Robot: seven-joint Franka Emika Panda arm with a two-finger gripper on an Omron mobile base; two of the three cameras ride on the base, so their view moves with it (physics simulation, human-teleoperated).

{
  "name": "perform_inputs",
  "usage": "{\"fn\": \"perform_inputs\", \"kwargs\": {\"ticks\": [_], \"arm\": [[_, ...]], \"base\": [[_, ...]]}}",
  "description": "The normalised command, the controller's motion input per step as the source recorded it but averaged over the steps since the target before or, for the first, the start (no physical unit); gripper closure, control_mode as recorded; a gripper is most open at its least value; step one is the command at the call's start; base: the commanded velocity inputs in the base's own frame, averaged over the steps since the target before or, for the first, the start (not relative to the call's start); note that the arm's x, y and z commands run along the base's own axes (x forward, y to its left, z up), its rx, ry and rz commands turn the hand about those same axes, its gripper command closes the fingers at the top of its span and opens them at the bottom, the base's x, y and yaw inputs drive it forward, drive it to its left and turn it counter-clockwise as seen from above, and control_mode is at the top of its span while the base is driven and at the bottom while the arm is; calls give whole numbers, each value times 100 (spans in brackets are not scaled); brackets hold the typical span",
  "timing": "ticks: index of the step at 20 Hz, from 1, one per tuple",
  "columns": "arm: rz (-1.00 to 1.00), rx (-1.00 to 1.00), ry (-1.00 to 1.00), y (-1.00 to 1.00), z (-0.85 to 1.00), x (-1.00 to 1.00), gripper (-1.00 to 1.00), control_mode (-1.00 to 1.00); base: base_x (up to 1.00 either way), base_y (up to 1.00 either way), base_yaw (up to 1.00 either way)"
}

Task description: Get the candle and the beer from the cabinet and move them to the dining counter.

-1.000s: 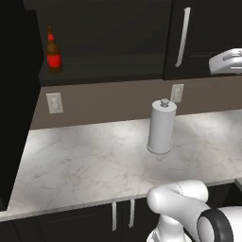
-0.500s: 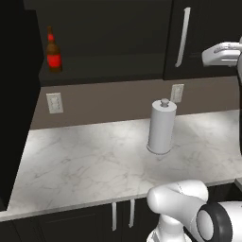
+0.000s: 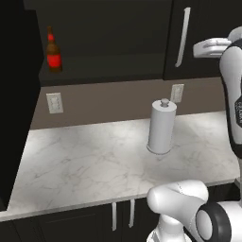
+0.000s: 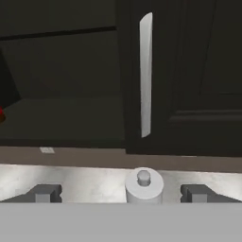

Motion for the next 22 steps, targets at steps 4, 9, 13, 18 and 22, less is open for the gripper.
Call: {"fn": "perform_inputs", "kwargs": {"ticks": [4, 9, 13, 18, 22], "arm": [[0, 0, -5, 0, 9, 48, -100, -100], [-4, 0, 0, -5, 13, 44, -100, -100], [-2, 0, 0, -6, 7, 44, -100, -100], [0, 0, 0, -3, 1, 44, -100, -100], [0, 0, 0, 0, 0, 34, -100, -100]], "base": [[0, 0, 0], [0, 0, 0], [0, 0, 0], [0, 0, 0], [0, 0, 0]]}}
